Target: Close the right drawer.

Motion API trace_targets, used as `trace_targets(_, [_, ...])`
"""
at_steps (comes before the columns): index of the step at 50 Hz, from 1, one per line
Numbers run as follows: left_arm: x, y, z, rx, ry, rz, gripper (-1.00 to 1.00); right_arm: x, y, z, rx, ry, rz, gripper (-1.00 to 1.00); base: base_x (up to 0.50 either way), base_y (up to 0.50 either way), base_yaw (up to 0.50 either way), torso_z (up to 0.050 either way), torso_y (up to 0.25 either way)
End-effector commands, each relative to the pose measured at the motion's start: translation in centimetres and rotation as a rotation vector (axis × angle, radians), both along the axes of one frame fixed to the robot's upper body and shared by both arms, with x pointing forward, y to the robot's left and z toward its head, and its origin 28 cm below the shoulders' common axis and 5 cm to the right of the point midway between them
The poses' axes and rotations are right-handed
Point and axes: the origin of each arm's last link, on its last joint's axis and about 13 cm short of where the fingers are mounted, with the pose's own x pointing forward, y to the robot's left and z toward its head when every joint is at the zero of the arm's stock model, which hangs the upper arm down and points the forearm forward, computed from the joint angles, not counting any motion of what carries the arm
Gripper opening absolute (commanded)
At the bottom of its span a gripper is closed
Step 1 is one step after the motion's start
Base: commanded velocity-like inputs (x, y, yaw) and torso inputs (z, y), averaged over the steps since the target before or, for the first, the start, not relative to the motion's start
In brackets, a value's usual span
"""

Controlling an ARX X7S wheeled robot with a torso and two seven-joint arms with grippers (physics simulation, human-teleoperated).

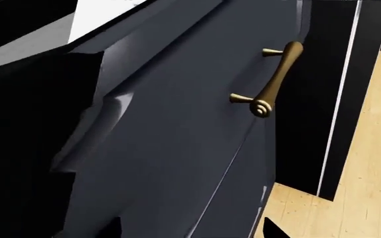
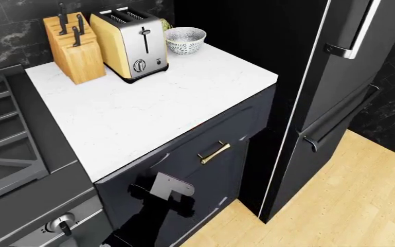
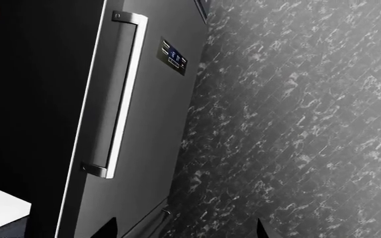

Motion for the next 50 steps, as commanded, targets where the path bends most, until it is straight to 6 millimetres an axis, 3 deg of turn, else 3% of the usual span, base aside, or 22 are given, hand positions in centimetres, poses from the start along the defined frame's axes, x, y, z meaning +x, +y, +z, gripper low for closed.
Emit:
trace_targets(1, [0.7, 3.6, 0.3, 0.019, -0.028, 0.224, 1.00, 0.0, 0.1, 0.3, -0.007, 0.001, 0.001, 1.00, 0.00, 0.00, 0.00, 0.000, 0.000])
trace_targets(27, [0.9, 7.1, 0.7, 0.052, -0.052, 0.433, 1.00, 0.1, 0.2, 0.4, -0.010, 0.002, 0.004, 1.00, 0.00, 0.00, 0.00, 0.000, 0.001])
trace_targets(39, [0.6, 8.2, 0.5, 0.117, -0.048, 0.520, 1.00, 0.1, 0.3, 0.5, -0.013, -0.001, 0.004, 1.00, 0.00, 0.00, 0.00, 0.000, 0.001])
trace_targets(40, [0.1, 9.0, 0.2, 0.193, -0.028, 0.578, 1.00, 0.1, 0.3, 0.5, -0.010, -0.003, 0.009, 1.00, 0.00, 0.00, 0.01, 0.000, 0.000])
trace_targets(50, [-0.7, 10.5, -0.3, 0.248, 0.020, 0.707, 1.00, 0.1, 0.3, 0.5, -0.009, -0.004, 0.009, 1.00, 0.00, 0.00, 0.01, 0.000, 0.001])
